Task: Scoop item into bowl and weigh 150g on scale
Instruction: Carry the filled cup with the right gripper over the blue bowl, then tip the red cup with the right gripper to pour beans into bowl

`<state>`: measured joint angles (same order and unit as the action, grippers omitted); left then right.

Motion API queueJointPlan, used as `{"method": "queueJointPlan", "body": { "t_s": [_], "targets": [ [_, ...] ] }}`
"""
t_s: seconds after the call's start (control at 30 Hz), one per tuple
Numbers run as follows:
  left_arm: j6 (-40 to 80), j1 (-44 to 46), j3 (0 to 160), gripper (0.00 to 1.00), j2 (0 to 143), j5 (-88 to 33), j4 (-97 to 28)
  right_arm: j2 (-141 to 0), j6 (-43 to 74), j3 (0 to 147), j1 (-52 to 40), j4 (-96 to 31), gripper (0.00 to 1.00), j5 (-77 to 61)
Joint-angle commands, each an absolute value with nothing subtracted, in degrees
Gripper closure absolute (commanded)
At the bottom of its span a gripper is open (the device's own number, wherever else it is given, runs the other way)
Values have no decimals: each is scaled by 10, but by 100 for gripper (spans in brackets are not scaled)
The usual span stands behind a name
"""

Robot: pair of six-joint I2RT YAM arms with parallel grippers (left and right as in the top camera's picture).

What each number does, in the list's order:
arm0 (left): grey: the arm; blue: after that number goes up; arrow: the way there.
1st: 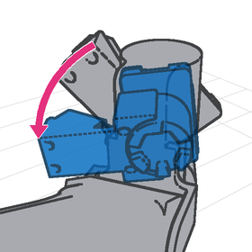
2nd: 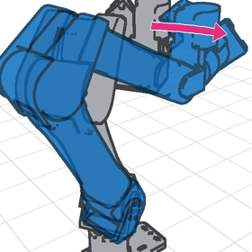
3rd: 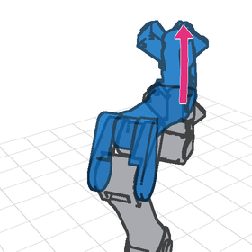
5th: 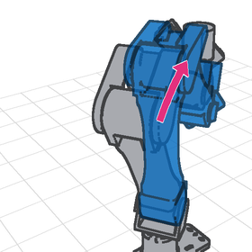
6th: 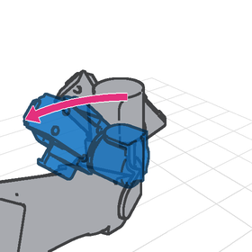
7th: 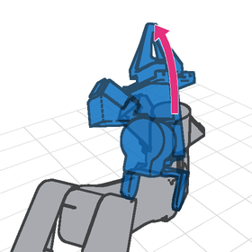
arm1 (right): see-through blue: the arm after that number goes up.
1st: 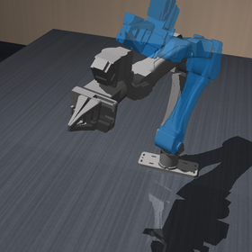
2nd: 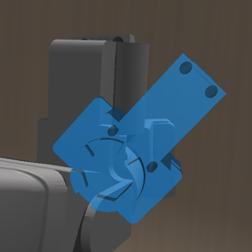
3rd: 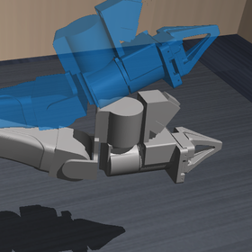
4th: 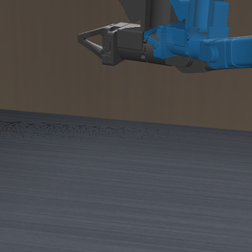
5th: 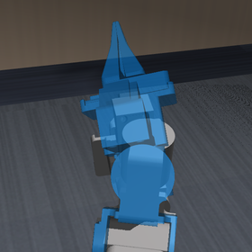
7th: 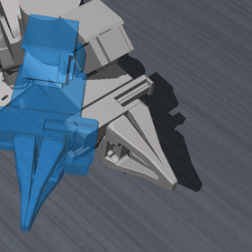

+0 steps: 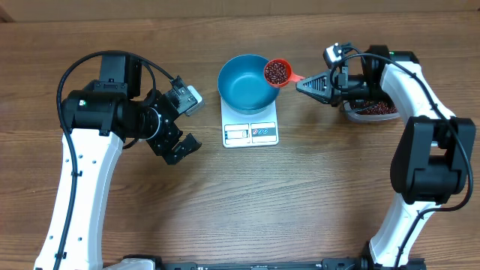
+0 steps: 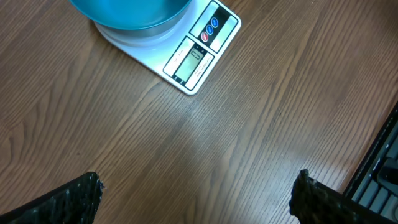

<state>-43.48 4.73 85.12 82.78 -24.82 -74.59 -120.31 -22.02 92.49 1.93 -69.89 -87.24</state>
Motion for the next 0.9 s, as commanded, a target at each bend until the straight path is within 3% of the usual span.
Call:
{"method": "queueJointPlan", "body": {
  "t_s": [0.0,0.2,0.37,0.87],
  "targets": [
    [-431,45,863,0,821,-249,-745,-1205,-140,924,1,-653,96,-891],
    [-431,45,863,0,821,-249,-745,-1205,1,924,-28,-518,96,-754],
    [-431,45,863,0,821,-249,-745,-1204,32,924,-49,-451,96,-686],
    [-431,45,863,0,821,-249,-745,-1197,32,968,-81,-464,96,-546]
  ]
}}
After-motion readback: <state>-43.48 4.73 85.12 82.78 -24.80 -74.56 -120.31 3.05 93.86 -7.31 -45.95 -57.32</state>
